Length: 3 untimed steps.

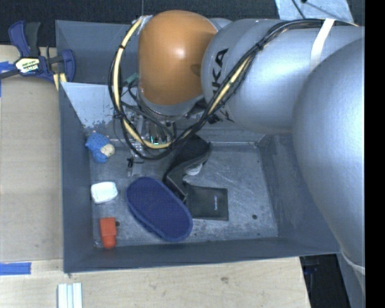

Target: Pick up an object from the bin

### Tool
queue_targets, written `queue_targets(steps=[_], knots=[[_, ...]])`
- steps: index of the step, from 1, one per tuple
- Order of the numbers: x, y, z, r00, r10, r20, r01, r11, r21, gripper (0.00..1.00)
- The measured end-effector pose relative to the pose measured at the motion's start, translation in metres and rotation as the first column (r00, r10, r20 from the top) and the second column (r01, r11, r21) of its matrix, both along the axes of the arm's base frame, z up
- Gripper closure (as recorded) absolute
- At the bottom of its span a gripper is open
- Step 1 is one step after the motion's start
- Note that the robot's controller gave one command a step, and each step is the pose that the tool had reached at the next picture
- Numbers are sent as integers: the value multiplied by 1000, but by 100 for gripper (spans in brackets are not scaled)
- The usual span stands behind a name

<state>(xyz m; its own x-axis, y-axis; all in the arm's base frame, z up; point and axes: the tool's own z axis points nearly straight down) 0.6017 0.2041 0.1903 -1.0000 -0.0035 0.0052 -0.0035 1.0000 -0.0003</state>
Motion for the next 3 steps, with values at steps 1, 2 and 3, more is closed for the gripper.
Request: queue_targets(steps=[1,2,3], knots=[[-52,-57,-97,989,150,-1,-150,989,-2,0],[-41,-60,-120,978,208,-3,-208,978,3,0],[-36,-61,-116,979,205,19,-205,979,2,100]])
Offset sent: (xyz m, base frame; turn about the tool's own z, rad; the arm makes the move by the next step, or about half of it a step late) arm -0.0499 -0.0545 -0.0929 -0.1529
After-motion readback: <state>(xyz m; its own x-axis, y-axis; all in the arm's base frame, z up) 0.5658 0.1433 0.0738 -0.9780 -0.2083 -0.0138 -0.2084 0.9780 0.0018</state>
